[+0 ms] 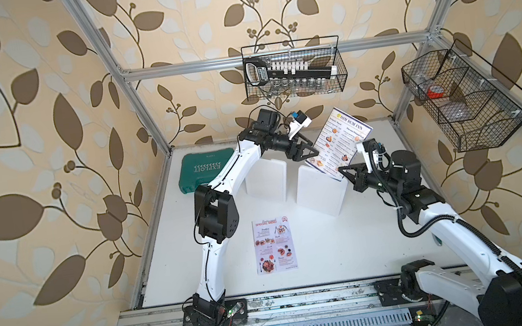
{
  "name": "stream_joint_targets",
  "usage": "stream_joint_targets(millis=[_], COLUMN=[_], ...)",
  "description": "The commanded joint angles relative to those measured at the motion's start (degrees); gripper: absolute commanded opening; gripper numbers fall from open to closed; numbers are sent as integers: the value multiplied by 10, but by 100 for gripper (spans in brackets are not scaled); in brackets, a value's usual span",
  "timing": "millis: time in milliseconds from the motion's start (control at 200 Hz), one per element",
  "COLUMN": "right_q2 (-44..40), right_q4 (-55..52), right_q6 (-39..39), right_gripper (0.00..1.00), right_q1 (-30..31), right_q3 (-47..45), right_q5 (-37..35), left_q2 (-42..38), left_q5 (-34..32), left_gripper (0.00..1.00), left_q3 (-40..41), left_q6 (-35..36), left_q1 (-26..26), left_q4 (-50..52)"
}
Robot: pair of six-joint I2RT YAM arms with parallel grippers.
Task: Insert the menus into the narrow rack
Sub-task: Insert the menu into the narrow rack.
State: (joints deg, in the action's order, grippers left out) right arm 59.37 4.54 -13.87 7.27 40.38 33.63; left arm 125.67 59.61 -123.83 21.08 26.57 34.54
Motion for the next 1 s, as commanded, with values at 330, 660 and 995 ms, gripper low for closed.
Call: stream_joint_targets(millis=[330,660,995], right_q2=[3,2,-7], right_q4=[4,8,10], right_q6=[5,6,23], right_gripper=[0,0,0], right_q1=[-1,-1,-1], right_q3=[-3,-5,-9], right_q5=[-1,-1,14], left_q2=[-58,-78,-74], left_q5=[18,19,11], left_gripper=[50,42,55], left_q3=[6,30,22], left_q6=[29,30,24], left_q1=[0,0,0], left_q4=[14,9,10])
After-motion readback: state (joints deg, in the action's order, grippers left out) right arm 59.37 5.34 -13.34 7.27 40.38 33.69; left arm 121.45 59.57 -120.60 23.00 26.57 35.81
